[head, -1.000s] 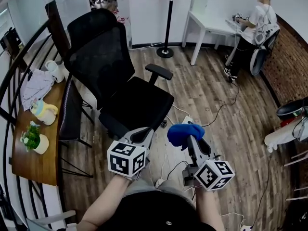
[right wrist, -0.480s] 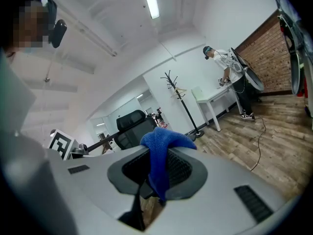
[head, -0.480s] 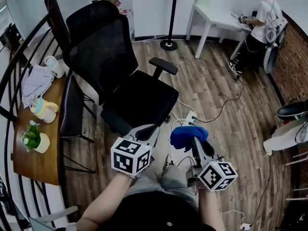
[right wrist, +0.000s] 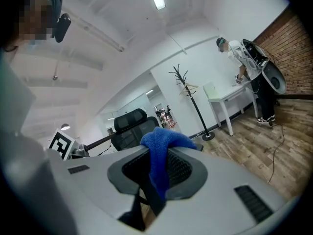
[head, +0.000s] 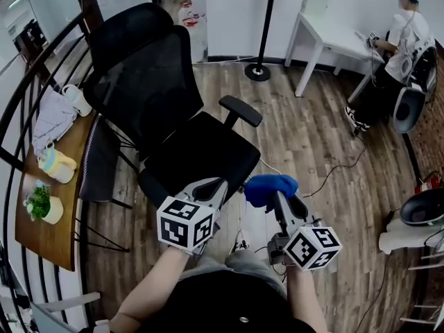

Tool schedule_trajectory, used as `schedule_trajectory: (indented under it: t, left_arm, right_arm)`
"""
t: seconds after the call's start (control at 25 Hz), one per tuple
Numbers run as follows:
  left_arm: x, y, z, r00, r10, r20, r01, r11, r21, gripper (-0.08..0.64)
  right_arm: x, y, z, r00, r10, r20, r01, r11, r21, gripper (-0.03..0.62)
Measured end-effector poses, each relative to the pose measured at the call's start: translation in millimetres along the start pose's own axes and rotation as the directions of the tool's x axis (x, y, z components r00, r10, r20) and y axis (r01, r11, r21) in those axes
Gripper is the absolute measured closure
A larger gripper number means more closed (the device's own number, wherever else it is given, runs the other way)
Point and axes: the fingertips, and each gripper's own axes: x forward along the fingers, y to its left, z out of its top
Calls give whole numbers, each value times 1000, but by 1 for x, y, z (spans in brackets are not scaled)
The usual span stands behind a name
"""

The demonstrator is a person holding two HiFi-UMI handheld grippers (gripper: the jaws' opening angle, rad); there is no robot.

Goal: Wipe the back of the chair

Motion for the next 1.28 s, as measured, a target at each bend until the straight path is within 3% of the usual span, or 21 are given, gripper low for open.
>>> schedule_trajectory:
  t: [0.32, 0.6, 0.84, 1.04, 1.28]
  left_arm:
    - [63, 21, 40, 992, 118, 48, -115, 991, -69, 525]
    - [75, 42, 48, 971, 230, 64, -220, 966, -134, 525]
    - [66, 69, 49, 950, 306, 67, -286, 935, -210, 525]
    - [61, 97, 58, 936, 345, 76, -321, 920, -225, 525]
    - [54, 147, 82, 903, 417, 102, -377, 884, -276, 526]
  right_arm:
    - [58, -50, 41, 992, 107, -62, -108, 994, -19, 509]
    - [97, -70, 48, 973, 188, -135, -193, 981, -25, 509]
    - [134, -58, 42, 946, 267, -186, -272, 962, 2, 509]
    - [174, -35, 41, 917, 335, -215, -341, 940, 7, 509]
    - [233, 0, 50, 872, 417, -255, -431, 902, 1, 509]
